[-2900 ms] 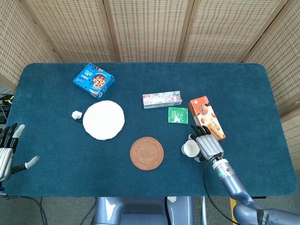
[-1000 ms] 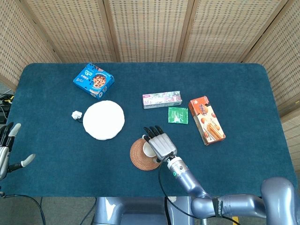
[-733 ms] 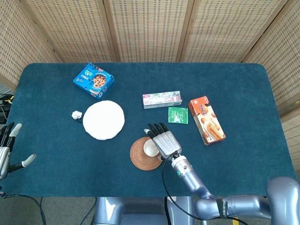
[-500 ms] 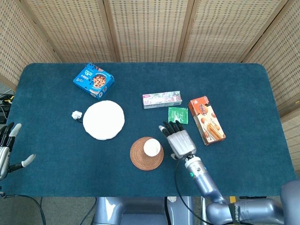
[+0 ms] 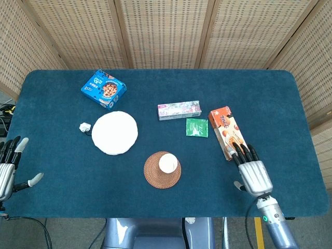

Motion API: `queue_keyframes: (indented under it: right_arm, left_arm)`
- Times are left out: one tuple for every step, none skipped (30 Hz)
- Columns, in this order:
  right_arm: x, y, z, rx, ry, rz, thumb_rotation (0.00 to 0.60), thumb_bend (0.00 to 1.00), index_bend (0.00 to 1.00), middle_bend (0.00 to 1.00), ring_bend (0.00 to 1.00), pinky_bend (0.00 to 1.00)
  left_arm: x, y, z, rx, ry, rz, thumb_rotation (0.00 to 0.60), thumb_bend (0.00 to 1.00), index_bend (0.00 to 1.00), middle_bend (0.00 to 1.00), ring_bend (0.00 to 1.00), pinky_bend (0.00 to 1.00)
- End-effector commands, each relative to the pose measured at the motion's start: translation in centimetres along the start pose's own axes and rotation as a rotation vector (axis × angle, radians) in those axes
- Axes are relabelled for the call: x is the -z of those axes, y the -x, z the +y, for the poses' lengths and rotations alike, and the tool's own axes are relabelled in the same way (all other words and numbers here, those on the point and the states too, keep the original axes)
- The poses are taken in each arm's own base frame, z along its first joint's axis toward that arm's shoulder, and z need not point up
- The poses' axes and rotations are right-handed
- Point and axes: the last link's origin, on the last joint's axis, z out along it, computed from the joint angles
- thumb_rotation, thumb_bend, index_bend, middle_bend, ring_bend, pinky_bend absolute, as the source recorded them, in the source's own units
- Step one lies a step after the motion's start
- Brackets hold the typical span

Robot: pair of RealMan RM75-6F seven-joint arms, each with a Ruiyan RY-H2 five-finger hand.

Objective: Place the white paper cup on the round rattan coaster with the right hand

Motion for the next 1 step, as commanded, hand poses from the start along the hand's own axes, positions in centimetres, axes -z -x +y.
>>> queue_keyframes:
  right_arm:
    - [2.43, 0.84, 2.43, 0.019, 0.034, 0.038, 0.6, 0.03, 0.0, 0.0, 0.0, 0.0]
  left_arm:
    - [-0.01, 0.05, 0.05, 0.001, 0.003, 0.002, 0.0, 0.01, 0.0, 0.0, 0.0, 0.0]
